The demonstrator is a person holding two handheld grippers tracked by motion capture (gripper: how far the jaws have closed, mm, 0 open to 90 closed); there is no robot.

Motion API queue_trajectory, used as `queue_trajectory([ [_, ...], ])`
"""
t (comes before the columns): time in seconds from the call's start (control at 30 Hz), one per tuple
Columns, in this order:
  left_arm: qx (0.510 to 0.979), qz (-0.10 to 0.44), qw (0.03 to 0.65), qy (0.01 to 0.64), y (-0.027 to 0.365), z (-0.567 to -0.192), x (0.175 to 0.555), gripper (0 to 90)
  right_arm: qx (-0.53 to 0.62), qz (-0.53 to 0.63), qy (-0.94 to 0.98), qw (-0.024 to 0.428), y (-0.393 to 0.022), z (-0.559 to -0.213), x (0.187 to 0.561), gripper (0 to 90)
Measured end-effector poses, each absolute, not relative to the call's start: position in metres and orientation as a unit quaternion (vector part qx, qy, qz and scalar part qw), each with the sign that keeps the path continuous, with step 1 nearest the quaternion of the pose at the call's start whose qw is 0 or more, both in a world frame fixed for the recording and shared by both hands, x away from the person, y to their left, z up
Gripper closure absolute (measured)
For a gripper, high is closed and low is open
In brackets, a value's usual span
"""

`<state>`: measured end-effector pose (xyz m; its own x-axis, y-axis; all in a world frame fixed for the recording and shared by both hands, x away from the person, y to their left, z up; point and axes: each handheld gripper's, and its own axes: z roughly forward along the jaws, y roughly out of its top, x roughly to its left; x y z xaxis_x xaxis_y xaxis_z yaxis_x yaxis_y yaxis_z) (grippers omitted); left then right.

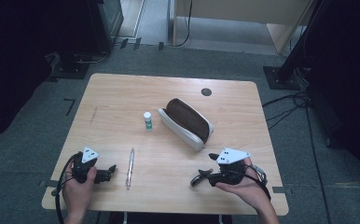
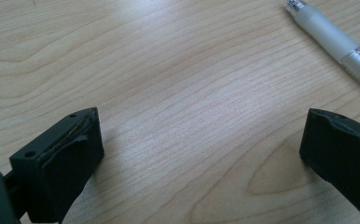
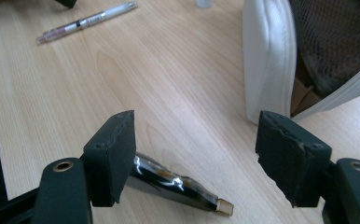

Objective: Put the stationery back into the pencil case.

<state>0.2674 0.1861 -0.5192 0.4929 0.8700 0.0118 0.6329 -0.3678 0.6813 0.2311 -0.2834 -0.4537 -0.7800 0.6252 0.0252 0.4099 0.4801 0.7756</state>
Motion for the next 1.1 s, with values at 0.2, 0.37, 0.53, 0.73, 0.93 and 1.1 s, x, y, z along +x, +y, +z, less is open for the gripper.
queue_trajectory([
  [0.2, 0.805, 0.189, 0.313, 0.467, 0.186, -0.519, 0.267, 0.0, 0.298, 0.411, 0.854, 0.114, -0.289, -0.469, 0.233, 28.4],
  [0.37, 0.805, 0.189, 0.314, 0.467, 0.186, -0.519, 0.267, 0.0, 0.289, 0.413, 0.857, 0.102, -0.290, -0.475, 0.233, 28.4],
  [0.53, 0.805, 0.189, 0.314, 0.467, 0.186, -0.519, 0.267, 0.0, 0.274, 0.414, 0.863, 0.093, -0.289, -0.480, 0.234, 28.9],
  [0.73, 0.805, 0.189, 0.314, 0.467, 0.186, -0.519, 0.267, 0.0, 0.260, 0.409, 0.872, 0.078, -0.288, -0.488, 0.235, 30.0],
  [0.93, 0.805, 0.189, 0.313, 0.467, 0.186, -0.519, 0.267, 0.0, 0.251, 0.408, 0.875, 0.065, -0.289, -0.494, 0.237, 30.2],
  [1.1, 0.805, 0.189, 0.313, 0.467, 0.186, -0.519, 0.267, 0.0, 0.233, 0.406, 0.882, 0.052, -0.288, -0.503, 0.241, 30.9],
])
